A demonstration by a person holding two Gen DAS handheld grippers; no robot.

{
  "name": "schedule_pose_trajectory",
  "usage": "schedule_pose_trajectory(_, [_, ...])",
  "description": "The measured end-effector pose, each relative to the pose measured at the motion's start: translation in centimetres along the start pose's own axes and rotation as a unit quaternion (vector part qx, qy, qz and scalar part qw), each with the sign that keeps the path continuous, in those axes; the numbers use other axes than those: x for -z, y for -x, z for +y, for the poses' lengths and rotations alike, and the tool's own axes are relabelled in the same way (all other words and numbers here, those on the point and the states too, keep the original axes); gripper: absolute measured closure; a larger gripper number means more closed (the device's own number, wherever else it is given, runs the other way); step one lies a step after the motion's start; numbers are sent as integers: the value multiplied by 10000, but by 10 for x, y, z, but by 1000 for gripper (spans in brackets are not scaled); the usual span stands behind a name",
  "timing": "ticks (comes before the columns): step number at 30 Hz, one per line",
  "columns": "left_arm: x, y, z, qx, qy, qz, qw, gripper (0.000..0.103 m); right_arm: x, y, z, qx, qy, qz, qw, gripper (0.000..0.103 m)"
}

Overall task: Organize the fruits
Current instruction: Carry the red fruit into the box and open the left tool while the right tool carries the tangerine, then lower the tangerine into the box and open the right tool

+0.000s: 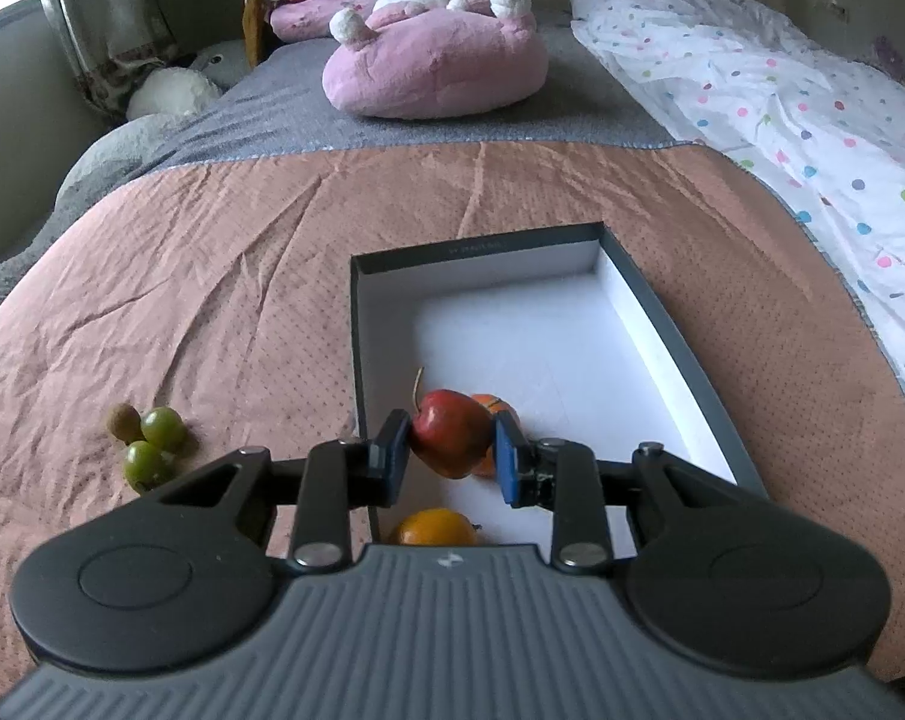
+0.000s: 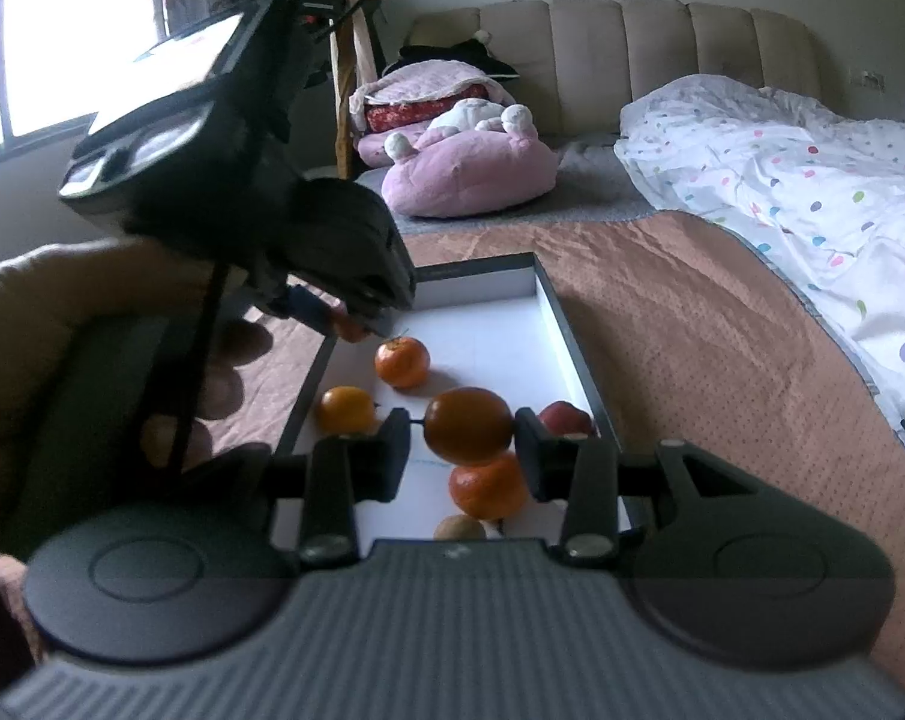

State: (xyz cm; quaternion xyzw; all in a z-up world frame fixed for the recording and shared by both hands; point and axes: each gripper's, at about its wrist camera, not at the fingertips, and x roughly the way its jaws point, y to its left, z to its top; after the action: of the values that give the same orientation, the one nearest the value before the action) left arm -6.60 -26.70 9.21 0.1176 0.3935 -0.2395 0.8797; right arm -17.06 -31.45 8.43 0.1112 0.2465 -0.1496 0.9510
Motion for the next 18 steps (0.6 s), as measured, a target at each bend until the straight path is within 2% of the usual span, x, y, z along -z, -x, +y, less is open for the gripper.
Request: schedule_pose_trajectory(18, [0,9,2,-44,-30,-41,10000,67,1,-1,-1,24,22,-66,10000,63])
